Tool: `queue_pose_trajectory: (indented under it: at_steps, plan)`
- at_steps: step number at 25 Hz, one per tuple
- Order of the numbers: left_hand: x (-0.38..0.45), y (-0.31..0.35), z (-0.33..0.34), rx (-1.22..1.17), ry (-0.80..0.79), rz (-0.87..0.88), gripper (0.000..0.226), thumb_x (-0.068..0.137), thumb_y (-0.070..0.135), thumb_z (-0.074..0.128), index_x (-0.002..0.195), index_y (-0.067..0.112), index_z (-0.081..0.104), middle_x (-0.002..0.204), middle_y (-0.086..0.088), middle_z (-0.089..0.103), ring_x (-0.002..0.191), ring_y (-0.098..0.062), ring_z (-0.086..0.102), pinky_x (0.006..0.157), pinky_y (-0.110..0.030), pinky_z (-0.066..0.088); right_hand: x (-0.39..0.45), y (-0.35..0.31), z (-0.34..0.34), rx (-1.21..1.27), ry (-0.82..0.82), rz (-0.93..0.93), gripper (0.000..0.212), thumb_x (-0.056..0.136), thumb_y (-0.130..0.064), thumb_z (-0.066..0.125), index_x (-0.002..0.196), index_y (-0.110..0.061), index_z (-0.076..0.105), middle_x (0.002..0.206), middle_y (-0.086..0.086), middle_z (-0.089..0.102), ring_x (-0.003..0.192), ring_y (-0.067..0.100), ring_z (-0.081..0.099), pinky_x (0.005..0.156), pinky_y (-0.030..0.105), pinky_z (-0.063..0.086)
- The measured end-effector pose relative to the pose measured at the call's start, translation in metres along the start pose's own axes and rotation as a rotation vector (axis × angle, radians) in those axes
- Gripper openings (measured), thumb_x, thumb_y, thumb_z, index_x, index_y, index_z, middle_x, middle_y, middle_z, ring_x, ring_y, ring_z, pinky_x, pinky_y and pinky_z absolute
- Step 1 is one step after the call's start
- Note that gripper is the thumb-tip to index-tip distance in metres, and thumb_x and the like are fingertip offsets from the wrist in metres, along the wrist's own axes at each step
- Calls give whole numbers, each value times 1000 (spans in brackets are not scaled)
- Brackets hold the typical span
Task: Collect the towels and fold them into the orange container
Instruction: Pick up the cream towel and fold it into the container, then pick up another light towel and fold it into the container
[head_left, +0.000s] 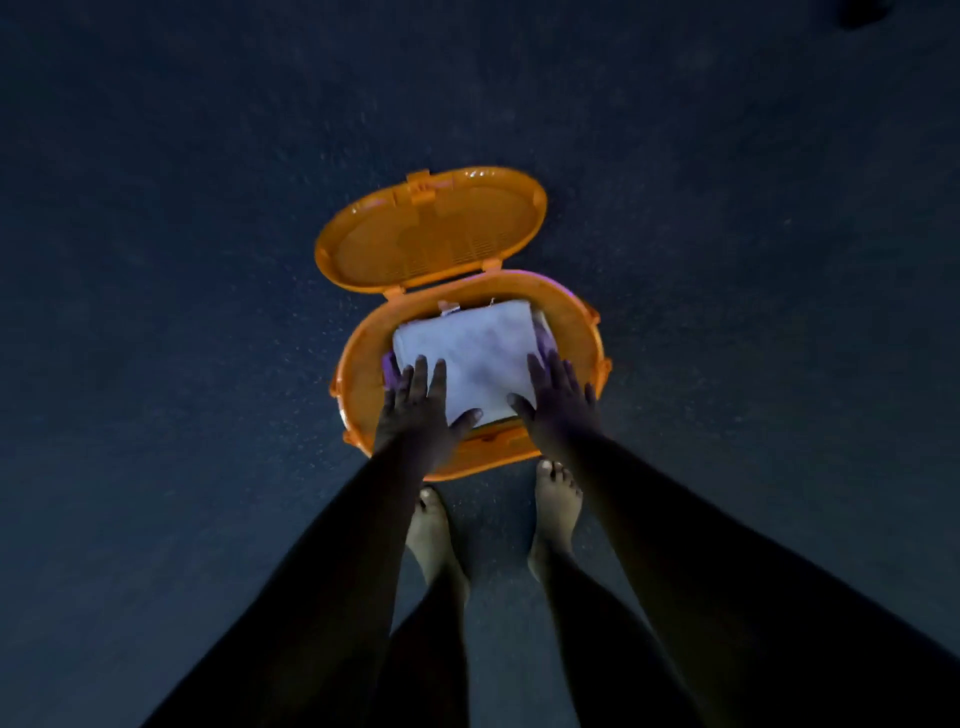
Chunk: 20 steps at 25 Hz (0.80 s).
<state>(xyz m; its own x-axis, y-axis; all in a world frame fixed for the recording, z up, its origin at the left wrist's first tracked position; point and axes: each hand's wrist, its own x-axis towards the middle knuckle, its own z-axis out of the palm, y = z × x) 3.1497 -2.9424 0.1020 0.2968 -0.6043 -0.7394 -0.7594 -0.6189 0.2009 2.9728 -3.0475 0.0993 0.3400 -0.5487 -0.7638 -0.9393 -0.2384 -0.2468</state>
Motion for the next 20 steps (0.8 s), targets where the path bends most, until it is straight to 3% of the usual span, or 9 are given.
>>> queue_pose_trajectory:
  at_steps: [5,10,15,20]
  plan:
    - [-188,54,-111,89,-101,69,95,92,78,37,163,28,-2,171,-2,-9,158,-24,-3,126,-50,6,-213,-19,-92,97,17,123,79,100,-67,30,163,-27,4,171,7,1,157,28,2,123,58,12]
    - [-319,109,-174,250,-98,319,94,93,77,37,163,27,-1,171,-3,-11,158,-24,-7,126,-48,1,-383,-19,-121,268,174,258,81,99,-68,31,163,-26,4,171,6,2,157,26,1,123,59,9]
    - [-412,175,-191,533,-70,670,97,93,78,34,163,23,-5,171,-6,-12,158,-25,-7,126,-50,3,-520,-2,-115,412,381,438,83,98,-72,29,163,-28,4,171,3,1,157,24,-1,123,58,10]
    - [-488,255,-170,712,-24,900,99,91,80,34,163,23,-4,171,-7,-11,158,-25,-5,126,-48,3,-625,56,-101,547,580,612,84,97,-73,28,163,-28,3,171,2,0,157,23,-1,123,58,9]
